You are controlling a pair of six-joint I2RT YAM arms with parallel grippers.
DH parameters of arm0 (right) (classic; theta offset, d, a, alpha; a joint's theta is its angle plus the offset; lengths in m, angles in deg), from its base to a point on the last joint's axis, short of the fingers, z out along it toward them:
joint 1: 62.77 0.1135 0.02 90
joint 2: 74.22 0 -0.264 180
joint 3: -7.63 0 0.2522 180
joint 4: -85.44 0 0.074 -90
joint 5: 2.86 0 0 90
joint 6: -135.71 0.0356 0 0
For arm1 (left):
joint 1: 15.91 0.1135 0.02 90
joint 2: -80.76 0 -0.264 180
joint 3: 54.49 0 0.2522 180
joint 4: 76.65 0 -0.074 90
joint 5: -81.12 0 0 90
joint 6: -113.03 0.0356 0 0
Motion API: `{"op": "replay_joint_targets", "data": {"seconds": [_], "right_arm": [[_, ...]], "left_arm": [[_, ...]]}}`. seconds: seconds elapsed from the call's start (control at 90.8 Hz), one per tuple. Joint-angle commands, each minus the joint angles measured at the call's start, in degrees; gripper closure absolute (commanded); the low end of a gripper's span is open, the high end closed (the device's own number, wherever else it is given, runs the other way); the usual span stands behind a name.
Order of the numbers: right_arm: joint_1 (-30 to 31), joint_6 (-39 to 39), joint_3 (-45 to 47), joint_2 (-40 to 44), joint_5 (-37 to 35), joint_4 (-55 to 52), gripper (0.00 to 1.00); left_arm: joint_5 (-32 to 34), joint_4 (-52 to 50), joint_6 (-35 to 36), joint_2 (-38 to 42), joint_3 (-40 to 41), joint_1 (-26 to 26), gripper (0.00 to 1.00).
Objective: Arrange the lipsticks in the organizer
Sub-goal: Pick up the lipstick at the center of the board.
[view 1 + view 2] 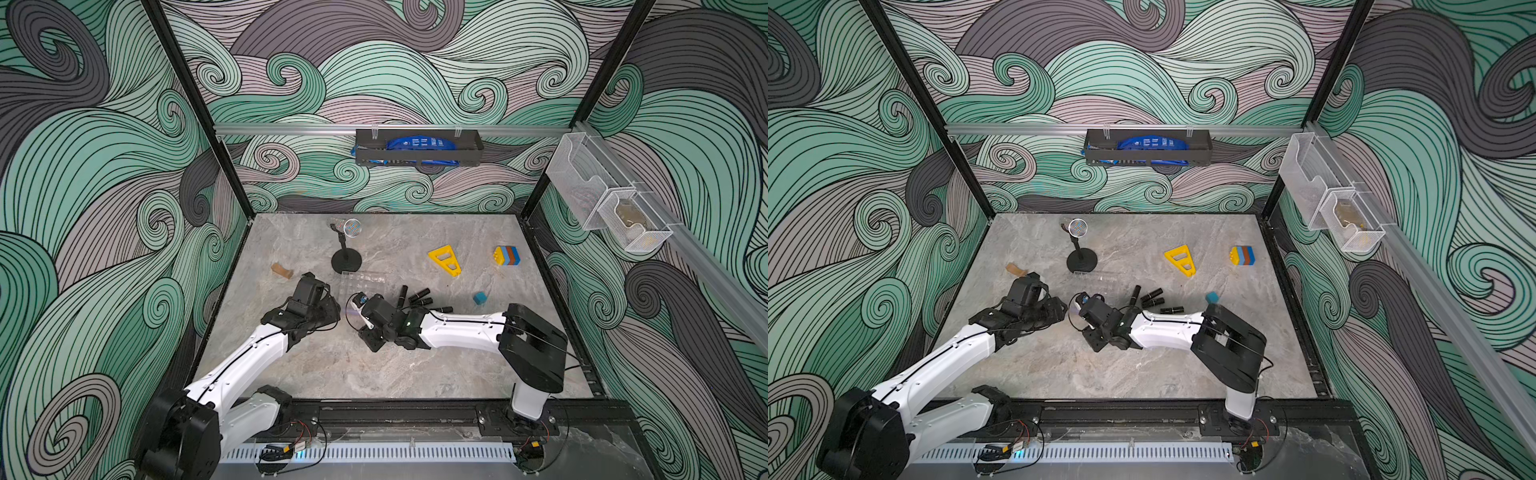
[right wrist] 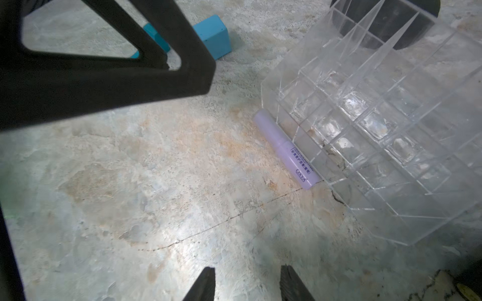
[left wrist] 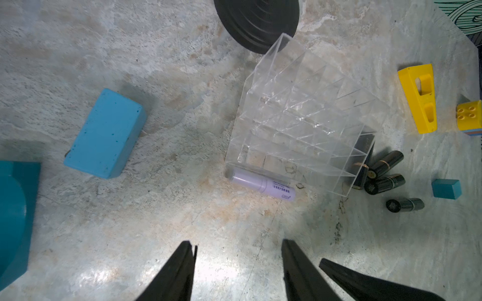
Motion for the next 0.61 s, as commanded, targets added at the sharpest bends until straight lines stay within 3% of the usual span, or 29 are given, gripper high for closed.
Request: {"op": "replay_joint_targets", "data": {"seconds": [0.0,0.594], "right_arm": [[-0.70,-2.34,-1.82,-1.70,-2.62,1.04,0.52],[-4.90,-6.45,-7.57,-7.82,-5.08,2.22,0.46]], "left_arm": [[-0.55,1.22,-0.60,-0.52,0.04,0.51,0.44],[0.16,1.22,-0.78,-0.56,0.78,0.62,0.46]]}}
